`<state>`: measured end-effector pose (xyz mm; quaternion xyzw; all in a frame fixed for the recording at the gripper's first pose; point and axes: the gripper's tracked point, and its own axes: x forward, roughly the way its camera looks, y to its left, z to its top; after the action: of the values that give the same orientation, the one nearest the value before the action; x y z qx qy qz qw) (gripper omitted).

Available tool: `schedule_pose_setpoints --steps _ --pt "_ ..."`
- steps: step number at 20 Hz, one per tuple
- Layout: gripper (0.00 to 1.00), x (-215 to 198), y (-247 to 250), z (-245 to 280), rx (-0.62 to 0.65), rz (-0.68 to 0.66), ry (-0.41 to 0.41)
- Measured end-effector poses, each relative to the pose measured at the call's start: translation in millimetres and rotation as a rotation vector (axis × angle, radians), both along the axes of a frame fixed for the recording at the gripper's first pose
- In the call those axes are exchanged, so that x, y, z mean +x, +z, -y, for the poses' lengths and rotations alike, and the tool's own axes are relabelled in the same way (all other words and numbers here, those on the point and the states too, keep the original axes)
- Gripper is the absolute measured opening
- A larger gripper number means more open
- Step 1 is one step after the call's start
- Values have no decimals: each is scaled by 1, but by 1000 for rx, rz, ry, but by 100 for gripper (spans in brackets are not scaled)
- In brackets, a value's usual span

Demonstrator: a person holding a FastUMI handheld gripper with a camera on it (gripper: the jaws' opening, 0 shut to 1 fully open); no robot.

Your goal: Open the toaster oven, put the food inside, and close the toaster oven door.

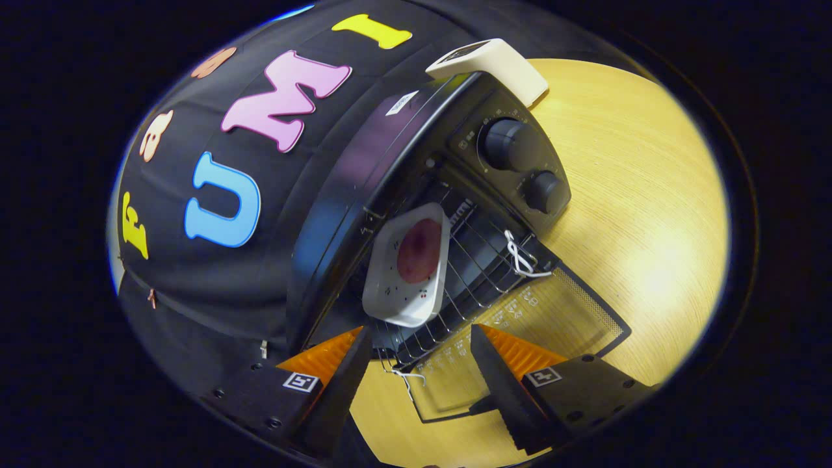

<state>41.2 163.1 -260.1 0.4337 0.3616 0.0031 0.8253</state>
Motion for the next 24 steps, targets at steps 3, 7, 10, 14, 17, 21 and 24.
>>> schedule_pose_setpoints --steps 3,7,10,14,17,21,24 --pt "98 -22 6 -3 -49 20 83" --pt "99 -56 6 -5 -133 30 205" --pt "99 -80 -7 0 -244 25 286" --pt "99 -105 -23 4 -381 33 399" --pt "99 -116 -31 8 -494 54 464" --pt "99 -129 -50 12 -641 36 527" --pt "99 -137 -66 13 -698 -7 563"
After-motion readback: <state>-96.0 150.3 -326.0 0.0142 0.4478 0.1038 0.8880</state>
